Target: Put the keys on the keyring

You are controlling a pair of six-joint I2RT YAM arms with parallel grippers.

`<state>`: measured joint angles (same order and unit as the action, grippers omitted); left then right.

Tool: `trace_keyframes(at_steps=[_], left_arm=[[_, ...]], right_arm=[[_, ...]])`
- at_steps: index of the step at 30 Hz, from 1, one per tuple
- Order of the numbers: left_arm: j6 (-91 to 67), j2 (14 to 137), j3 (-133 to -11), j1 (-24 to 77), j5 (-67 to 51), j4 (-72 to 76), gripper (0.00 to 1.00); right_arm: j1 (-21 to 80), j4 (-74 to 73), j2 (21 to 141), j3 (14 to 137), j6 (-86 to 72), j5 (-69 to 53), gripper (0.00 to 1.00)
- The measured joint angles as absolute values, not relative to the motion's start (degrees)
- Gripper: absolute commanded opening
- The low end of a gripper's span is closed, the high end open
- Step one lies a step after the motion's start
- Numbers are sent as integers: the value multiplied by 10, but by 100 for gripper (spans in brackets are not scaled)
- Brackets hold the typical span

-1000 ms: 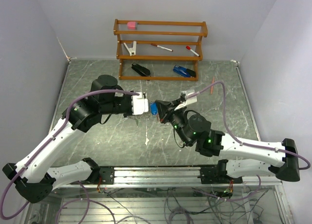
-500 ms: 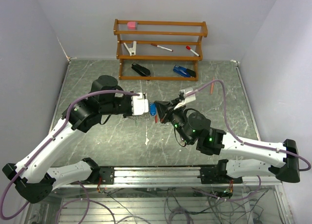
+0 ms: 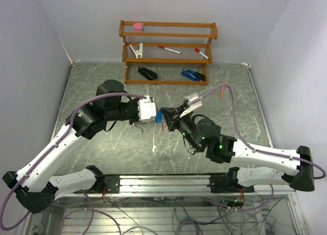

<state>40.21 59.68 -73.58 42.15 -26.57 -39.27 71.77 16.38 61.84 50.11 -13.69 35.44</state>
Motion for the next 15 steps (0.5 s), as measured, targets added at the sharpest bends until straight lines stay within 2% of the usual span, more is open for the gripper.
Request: trace_keyframes(at_steps=[15], left_arm=[[331,629,-742,422,-265,-400,7]], right_arm=[[744,150,616,498,-93,363,0]])
